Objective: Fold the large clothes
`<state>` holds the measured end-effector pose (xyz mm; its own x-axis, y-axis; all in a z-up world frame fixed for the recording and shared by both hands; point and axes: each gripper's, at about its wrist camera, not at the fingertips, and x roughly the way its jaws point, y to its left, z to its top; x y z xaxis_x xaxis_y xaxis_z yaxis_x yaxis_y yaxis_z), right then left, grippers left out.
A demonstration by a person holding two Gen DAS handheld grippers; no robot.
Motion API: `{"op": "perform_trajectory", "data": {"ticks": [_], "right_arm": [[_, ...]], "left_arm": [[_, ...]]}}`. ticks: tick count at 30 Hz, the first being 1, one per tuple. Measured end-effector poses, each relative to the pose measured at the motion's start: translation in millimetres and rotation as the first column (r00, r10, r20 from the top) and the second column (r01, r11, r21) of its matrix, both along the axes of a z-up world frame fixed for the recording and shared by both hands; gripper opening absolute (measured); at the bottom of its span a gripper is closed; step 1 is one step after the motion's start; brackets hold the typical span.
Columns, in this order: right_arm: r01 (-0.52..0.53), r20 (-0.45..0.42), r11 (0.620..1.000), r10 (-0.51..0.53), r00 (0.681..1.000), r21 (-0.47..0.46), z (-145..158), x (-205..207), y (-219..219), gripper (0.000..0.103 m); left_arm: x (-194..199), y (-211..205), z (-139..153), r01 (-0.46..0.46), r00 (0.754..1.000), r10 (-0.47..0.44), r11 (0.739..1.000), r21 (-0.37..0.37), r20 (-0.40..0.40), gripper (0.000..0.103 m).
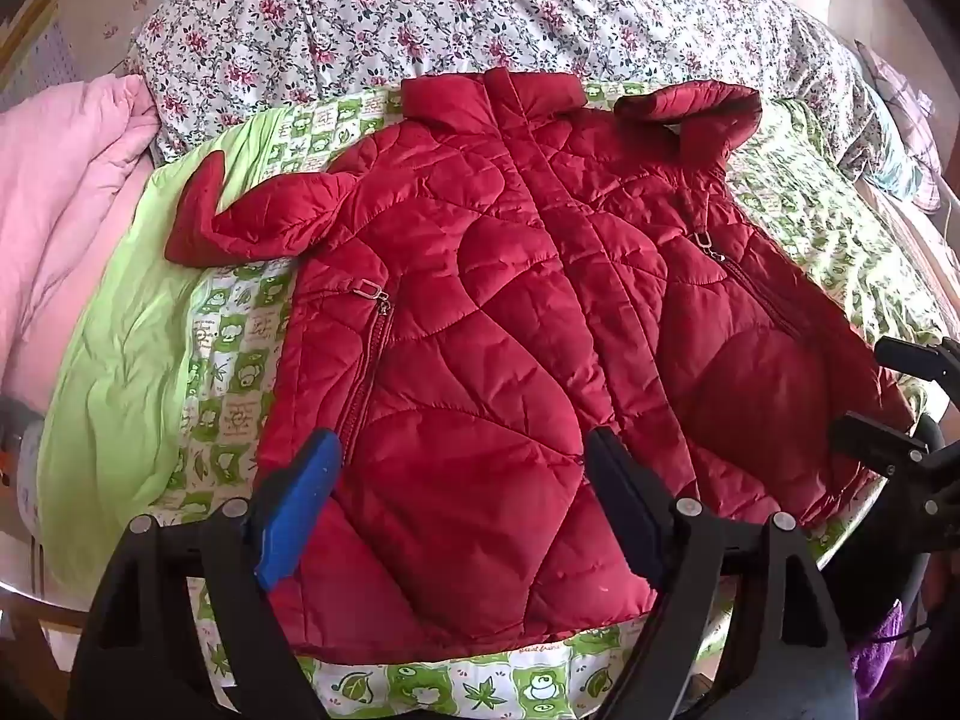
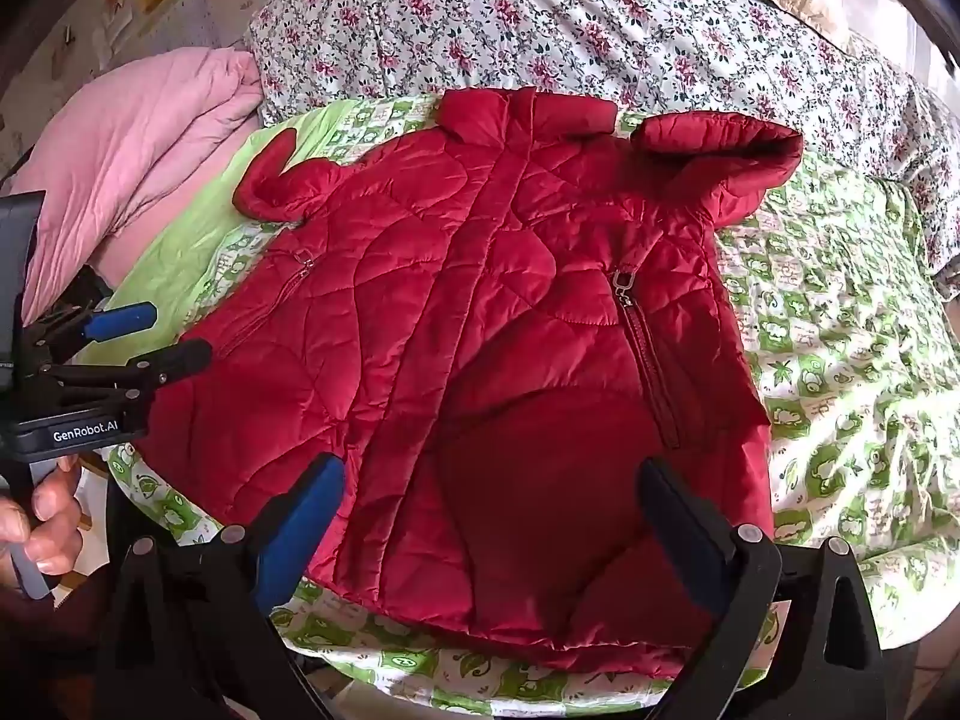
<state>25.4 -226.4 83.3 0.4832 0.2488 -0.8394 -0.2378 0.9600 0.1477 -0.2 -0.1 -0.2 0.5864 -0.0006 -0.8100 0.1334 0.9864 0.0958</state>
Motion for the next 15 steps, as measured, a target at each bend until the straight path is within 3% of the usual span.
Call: {"op": "perform_trajectory", "data": {"ticks": [15], "right_arm": [[-0.012, -0.004, 1.0, 0.012, 1.0, -0.013, 0.2, -0.5, 6.6, 0.099]], "left_arm": [[0.1, -0.5, 1.2, 0.008, 1.0, -0.008, 1.0, -0.011, 0.004, 0.084]]}}
